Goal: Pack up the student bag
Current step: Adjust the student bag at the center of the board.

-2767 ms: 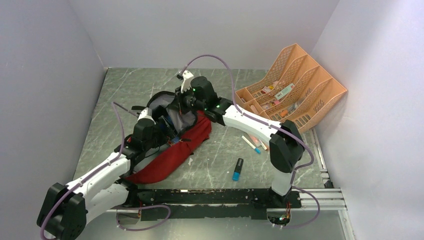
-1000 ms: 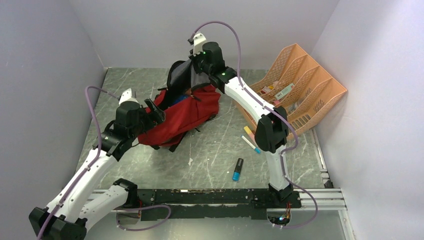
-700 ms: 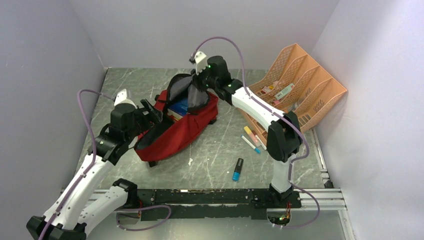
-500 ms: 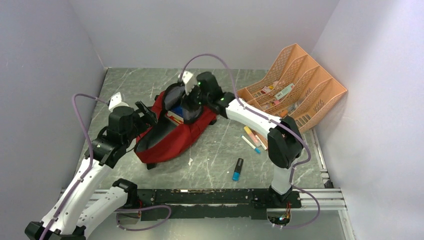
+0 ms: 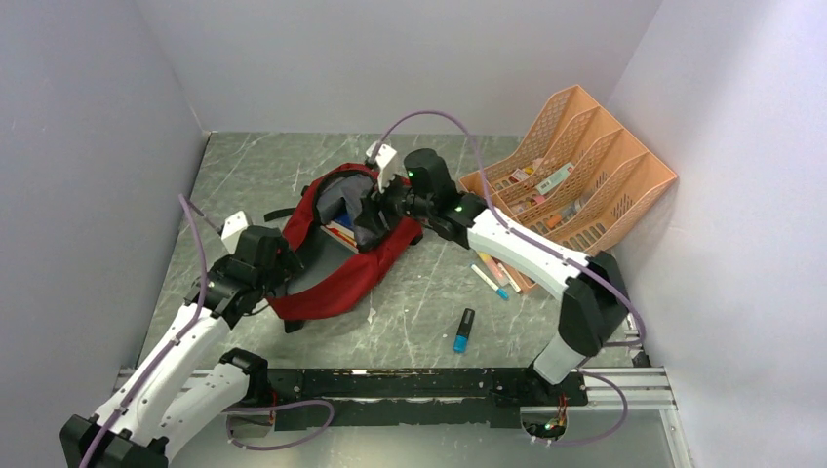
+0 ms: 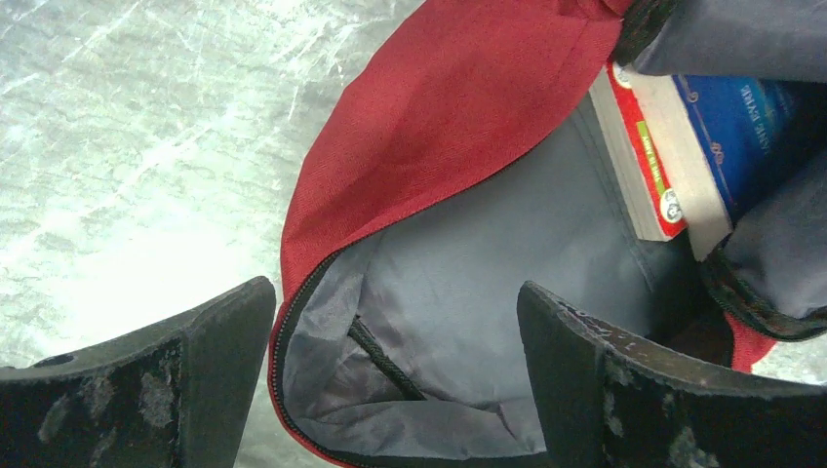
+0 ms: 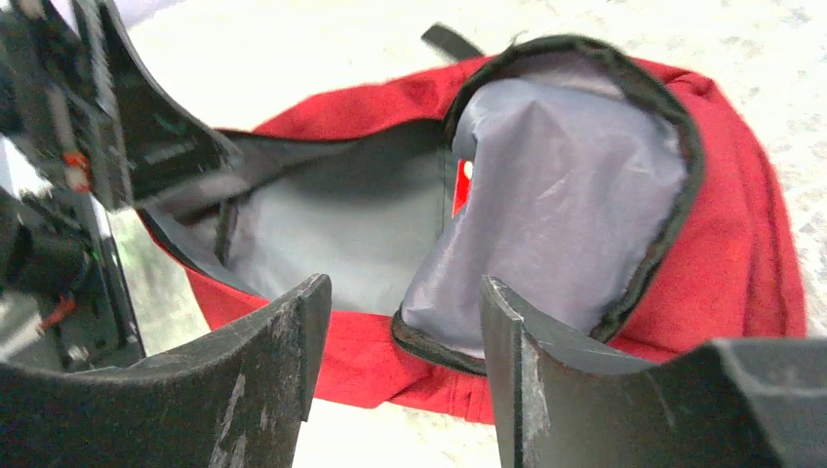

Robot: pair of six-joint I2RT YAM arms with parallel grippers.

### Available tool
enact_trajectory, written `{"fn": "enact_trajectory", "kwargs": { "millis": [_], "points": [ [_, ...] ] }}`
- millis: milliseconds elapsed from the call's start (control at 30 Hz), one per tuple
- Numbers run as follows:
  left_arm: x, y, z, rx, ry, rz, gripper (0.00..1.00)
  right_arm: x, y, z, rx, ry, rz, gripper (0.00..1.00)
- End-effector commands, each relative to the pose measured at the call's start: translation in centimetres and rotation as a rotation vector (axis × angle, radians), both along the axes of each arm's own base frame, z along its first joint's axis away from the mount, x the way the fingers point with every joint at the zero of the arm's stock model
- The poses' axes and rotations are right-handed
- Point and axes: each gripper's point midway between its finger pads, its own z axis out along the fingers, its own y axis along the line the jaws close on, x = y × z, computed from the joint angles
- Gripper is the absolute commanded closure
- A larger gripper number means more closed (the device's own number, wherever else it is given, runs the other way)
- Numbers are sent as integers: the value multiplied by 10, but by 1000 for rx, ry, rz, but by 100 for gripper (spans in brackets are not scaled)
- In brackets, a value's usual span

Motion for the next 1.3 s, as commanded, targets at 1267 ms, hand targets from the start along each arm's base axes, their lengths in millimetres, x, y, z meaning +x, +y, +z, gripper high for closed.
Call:
{"fn": "enact_trajectory", "kwargs": {
  "millis": [1267],
  "points": [
    [147, -20, -41, 346, 81, -138, 42, 58, -54, -134, 201, 554, -874, 46]
  ]
}}
